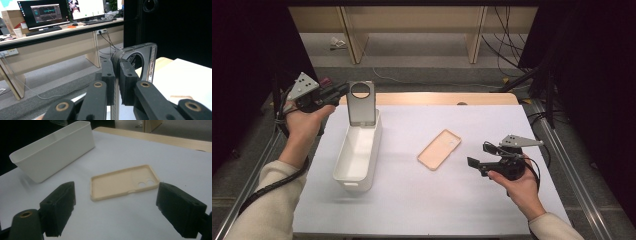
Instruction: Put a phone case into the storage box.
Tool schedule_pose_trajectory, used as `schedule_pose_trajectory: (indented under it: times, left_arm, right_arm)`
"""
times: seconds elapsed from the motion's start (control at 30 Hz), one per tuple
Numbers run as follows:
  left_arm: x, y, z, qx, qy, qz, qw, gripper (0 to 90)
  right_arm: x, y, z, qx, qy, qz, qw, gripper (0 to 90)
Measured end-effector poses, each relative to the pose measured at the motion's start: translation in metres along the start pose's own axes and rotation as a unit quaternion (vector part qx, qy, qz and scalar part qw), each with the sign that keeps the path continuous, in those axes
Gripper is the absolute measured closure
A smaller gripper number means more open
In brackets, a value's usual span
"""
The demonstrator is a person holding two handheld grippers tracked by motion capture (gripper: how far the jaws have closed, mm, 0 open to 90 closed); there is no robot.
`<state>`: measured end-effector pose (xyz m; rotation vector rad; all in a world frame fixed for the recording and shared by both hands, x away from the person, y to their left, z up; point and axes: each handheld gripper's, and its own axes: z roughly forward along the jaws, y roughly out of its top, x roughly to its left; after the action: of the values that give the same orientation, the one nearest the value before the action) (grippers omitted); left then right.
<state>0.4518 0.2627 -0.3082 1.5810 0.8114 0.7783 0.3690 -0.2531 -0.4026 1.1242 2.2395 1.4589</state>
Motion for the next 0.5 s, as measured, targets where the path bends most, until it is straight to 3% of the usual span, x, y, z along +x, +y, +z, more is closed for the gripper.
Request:
schedule_pose_trajectory:
  times: [0.2,0.5]
  left_arm:
    - [0.008,0.0,0.002,-0.001,0.006,0.005,1.0,83.4]
    - [0.017,-0.005,0.007,0.004,0.005,-0.009,0.9999,83.4]
  right_arm:
    - [-0.001,0.0,0.001,0.001,0.001,0.002,1.0,16.8]
    - [-0.001,-0.001,0.001,0.002,0.001,0.004,1.0,16.8]
